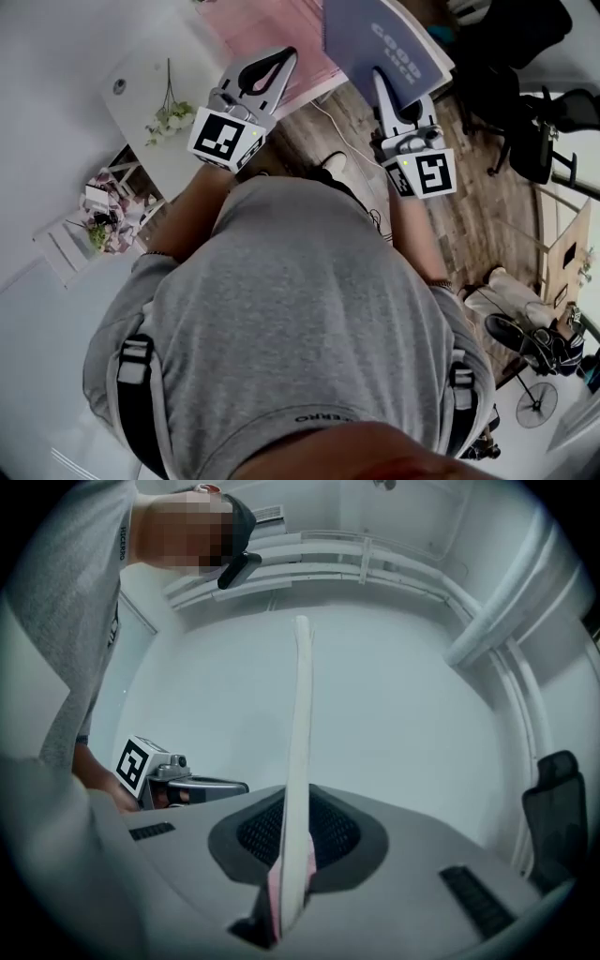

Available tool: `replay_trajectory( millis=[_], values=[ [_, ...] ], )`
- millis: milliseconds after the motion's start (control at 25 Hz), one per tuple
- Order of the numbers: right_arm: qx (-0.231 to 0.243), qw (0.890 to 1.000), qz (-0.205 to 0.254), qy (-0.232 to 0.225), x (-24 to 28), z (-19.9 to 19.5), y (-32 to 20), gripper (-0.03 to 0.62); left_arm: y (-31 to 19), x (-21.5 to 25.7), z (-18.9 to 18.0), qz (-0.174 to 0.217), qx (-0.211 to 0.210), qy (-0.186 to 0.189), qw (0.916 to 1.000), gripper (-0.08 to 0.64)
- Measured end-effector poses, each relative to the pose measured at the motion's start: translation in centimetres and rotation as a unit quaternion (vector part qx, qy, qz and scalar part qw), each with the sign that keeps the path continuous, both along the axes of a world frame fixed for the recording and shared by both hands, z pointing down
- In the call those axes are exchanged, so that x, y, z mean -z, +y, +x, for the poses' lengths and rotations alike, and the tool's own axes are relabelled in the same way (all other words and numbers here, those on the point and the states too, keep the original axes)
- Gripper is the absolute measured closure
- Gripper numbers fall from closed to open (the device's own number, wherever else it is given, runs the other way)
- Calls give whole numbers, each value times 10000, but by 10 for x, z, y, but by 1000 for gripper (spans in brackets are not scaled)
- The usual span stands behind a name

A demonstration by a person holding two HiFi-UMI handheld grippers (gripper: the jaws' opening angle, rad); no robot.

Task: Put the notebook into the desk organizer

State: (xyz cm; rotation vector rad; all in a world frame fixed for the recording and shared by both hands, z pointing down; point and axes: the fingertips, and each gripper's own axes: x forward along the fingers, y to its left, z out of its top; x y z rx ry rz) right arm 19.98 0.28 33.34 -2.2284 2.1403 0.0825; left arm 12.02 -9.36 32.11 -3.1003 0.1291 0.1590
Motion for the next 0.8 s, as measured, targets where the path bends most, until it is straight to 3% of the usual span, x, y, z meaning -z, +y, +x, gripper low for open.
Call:
replay_trajectory(
  millis=[160, 440, 800],
  values=[
    [461, 9989, 52, -1, 4, 26, -4, 554, 1, 5, 18, -4, 440, -10, 9990, 540],
    [1099, 9939, 96, -94, -2, 47, -21, 554, -10, 2, 15, -30, 1293, -106, 9916, 540],
    [1416, 9898, 129, -41, -7, 48, -52, 554, -21, -7, 2, -87, 1678, -175, 9856, 540]
  ],
)
